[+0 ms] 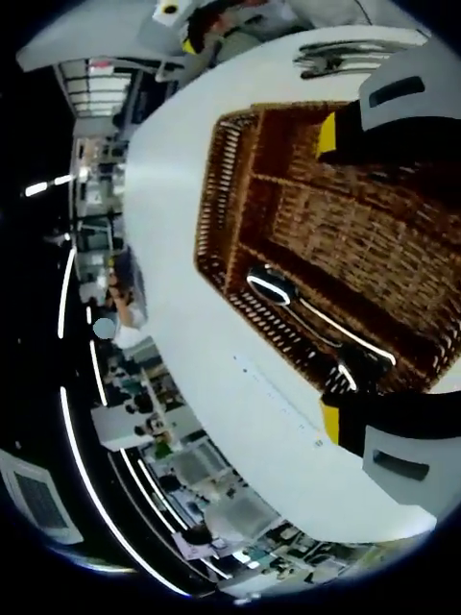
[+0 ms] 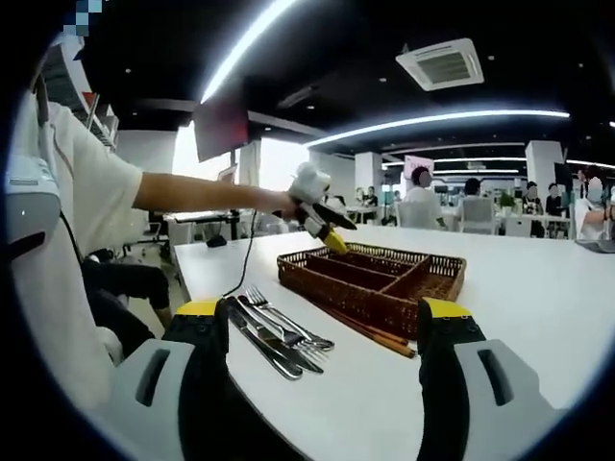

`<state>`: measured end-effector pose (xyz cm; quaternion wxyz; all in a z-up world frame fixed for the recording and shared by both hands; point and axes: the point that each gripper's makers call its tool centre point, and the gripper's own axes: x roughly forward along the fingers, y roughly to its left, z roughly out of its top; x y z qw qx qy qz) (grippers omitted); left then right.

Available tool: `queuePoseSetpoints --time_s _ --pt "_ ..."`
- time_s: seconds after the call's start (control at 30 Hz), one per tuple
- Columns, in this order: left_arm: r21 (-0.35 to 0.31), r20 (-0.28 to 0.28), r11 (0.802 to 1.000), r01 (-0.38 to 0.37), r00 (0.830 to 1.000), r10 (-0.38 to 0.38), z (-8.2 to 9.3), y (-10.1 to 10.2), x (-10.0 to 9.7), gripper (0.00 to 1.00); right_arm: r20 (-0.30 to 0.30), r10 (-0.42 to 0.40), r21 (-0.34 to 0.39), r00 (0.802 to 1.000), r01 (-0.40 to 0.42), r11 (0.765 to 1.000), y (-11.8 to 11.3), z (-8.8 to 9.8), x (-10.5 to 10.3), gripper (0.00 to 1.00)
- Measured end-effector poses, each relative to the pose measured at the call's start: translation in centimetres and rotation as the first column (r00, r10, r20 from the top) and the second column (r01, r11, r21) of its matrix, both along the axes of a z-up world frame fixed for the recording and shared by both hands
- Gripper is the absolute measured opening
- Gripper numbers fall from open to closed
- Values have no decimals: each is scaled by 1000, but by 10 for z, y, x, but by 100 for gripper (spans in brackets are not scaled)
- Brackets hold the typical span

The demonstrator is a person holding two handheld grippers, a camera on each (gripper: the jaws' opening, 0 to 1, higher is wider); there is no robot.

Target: Arrange the knives, forks, and spoons in their matching storage slots by inserting each utensil handle-first until every utensil is classified and aligned in the correct compartment

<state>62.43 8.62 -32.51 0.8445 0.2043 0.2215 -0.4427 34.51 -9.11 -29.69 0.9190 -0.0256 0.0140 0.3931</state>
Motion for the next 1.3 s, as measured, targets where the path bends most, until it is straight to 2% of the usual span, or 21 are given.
queuePoseSetpoints --time_s 0.1,0.2,0.33,0.5,0.63,0.77,1.03,1.17,1.2,1.3 --pt "8 -12 999 -54 998 54 -2 10 -3 100 1 4 -2 1000 -4 1000 4 -1 -1 83" --pt "6 7 998 -62 998 62 -2 15 -6 100 0 11 -2 1000 -11 1000 8 -1 -1 83" --pt "-15 -16 993 -115 993 115 -8 24 -8 100 11 10 -4 1000 -10 1000 9 4 0 83" --pt "-29 5 992 -120 993 120 -9 25 -18 100 8 2 -1 1000 -2 1000 8 3 5 83" --pt "-2 22 988 -153 988 153 -11 33 -21 100 5 6 12 1000 -6 1000 8 0 8 83" --pt "-41 9 987 -158 987 159 -9 31 -32 100 -7 -2 6 1000 2 1000 5 -6 12 83" --pt "-87 24 983 -164 986 166 -5 26 -48 100 -21 -10 13 1000 10 1000 -1 -9 11 82" --pt "-86 15 982 -166 986 168 -8 26 -53 100 -23 -9 13 1000 9 1000 -1 -9 11 82" --pt "-82 25 983 -165 985 168 -10 27 -55 100 -22 -2 26 1000 3 1000 0 -7 10 82" --pt "-121 26 975 -189 981 193 -5 31 -63 100 -16 10 67 1000 -9 998 -1 1 7 82"
